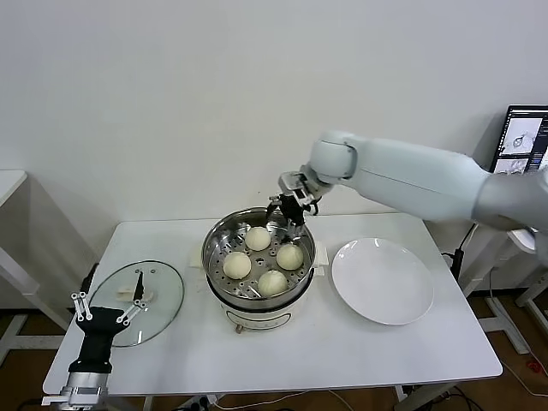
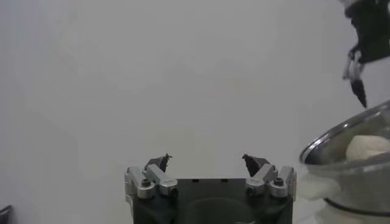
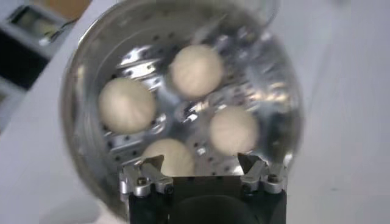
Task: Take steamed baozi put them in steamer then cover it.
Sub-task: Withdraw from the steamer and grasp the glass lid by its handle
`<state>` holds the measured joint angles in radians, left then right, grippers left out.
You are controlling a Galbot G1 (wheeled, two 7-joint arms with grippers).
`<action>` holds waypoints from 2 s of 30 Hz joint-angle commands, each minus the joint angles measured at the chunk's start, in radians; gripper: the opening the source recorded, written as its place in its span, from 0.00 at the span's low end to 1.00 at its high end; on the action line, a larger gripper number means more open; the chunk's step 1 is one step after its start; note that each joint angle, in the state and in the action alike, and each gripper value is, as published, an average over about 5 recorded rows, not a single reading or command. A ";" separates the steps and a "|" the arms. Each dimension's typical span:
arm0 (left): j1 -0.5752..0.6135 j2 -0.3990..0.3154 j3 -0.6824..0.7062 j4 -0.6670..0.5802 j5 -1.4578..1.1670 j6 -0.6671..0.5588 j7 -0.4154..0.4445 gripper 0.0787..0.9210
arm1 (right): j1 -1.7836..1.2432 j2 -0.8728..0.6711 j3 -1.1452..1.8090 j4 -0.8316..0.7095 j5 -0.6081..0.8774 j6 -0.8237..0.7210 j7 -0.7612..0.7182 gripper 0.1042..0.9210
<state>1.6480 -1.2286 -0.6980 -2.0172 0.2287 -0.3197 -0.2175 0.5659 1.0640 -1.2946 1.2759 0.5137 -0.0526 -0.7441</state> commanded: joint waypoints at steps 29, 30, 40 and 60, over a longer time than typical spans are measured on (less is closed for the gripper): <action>-0.140 0.095 -0.029 0.401 0.774 0.072 -0.107 0.88 | -1.783 -0.023 1.674 0.280 -0.150 0.395 0.919 0.88; -0.149 0.096 -0.028 0.426 0.803 0.078 -0.108 0.88 | -1.793 -0.008 1.678 0.284 -0.156 0.397 0.917 0.88; -0.227 0.100 -0.002 0.595 0.929 0.080 -0.121 0.88 | -1.825 0.077 1.670 0.292 -0.205 0.399 0.906 0.88; -0.355 0.071 0.013 0.710 1.075 0.052 -0.217 0.88 | -1.818 0.115 1.651 0.253 -0.257 0.409 0.887 0.88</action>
<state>1.3580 -1.1537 -0.6911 -1.3843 1.2092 -0.2704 -0.3983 -1.2226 1.1547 0.3381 1.5342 0.2776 0.3497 0.1464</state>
